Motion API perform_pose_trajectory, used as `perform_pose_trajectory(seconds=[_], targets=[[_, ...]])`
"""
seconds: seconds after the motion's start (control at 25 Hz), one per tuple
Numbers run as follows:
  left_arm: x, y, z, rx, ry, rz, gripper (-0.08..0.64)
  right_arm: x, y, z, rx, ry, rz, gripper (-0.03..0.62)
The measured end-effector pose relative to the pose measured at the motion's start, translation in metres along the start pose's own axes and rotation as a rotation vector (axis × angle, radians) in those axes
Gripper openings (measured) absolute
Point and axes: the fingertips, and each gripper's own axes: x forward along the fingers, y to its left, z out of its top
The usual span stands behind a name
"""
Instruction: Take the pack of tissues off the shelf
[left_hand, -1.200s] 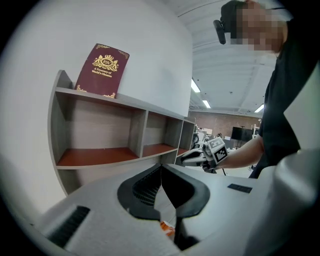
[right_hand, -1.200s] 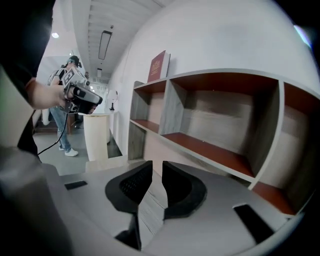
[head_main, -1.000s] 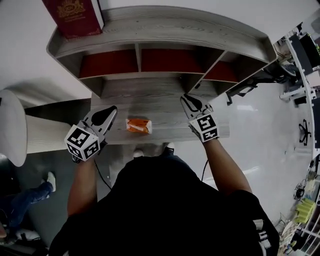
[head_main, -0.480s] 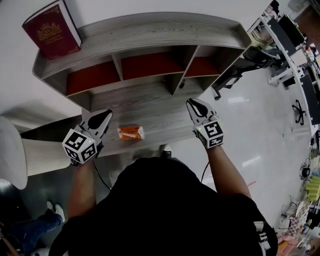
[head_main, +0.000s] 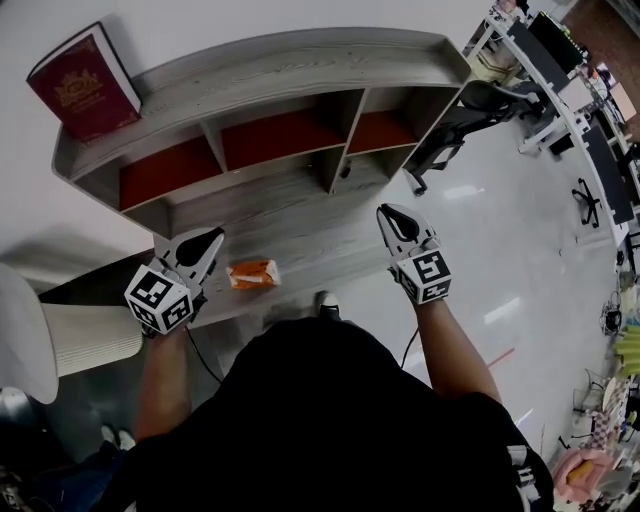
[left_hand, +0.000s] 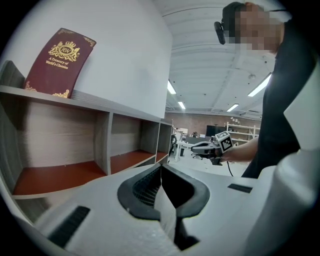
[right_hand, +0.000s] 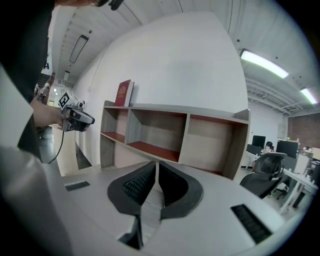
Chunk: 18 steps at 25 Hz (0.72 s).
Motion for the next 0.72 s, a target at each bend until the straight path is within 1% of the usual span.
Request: perform_pose_trajectory(seconds=[0.24, 0.48, 0.72], targets=[[0.006, -0.006, -0.001, 0.011, 0.018, -0.022, 0.020, -0.018, -0.007, -0.002, 0.008, 0.002, -0.036, 0.028], [0.010, -0.007, 0.000, 0.014, 0.016, -0.033, 0.020, -0.028, -0.012, -0.003, 0.013, 0.007, -0.048, 0.026], [0.013, -0.009, 0.002, 0.012, 0.004, -0.038, 0.020, -0.034, -0.015, 0.003, 0.056, -0.015, -0.060, 0.026]])
